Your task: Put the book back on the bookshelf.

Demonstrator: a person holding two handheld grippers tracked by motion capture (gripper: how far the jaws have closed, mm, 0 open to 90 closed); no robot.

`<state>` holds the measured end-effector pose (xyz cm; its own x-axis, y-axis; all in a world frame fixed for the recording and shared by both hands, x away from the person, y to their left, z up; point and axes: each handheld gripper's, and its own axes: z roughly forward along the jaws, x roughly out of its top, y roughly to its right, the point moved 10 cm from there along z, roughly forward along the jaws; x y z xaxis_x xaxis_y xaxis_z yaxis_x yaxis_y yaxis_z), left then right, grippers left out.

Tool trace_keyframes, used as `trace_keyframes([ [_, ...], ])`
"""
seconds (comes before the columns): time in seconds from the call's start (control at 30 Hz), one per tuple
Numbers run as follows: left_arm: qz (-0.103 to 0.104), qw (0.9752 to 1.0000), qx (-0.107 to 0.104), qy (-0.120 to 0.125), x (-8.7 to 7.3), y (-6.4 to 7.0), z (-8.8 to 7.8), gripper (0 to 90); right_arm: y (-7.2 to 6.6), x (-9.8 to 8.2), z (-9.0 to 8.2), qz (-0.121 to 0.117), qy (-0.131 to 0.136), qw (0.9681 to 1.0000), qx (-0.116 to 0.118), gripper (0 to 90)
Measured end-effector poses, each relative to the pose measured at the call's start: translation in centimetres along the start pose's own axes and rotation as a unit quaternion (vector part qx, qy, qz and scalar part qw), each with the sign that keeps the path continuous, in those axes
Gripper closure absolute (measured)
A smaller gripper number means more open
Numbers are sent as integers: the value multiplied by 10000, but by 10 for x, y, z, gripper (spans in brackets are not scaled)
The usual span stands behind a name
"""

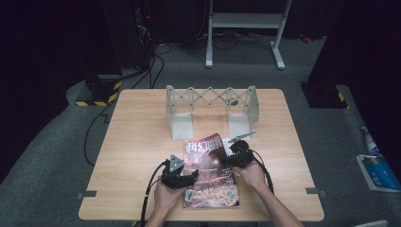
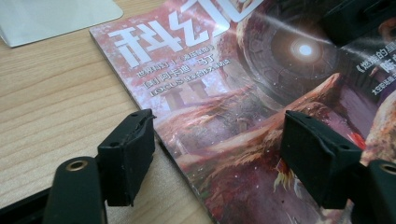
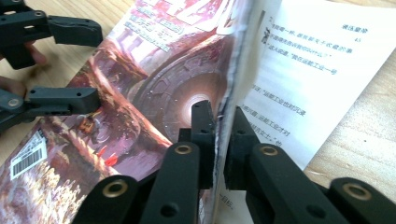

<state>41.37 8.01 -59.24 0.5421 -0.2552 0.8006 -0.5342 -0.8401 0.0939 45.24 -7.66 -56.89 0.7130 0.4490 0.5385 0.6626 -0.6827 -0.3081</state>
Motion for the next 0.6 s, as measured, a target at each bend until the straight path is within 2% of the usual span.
trace_keyframes([
  [0.13, -33, 10000, -11, -34, -1, 0, -1, 244, -3, 1, -4, -129, 160, 9998, 53, 875],
  [0.3, -210, 9997, -152, -30, 0, 1, -2, 206, -6, 0, -8, -289, 223, 9993, 105, 878],
  [0.6, -309, 9992, -261, -4, 0, 0, -2, 164, -14, 1, -18, -479, 431, 9978, 160, 880],
])
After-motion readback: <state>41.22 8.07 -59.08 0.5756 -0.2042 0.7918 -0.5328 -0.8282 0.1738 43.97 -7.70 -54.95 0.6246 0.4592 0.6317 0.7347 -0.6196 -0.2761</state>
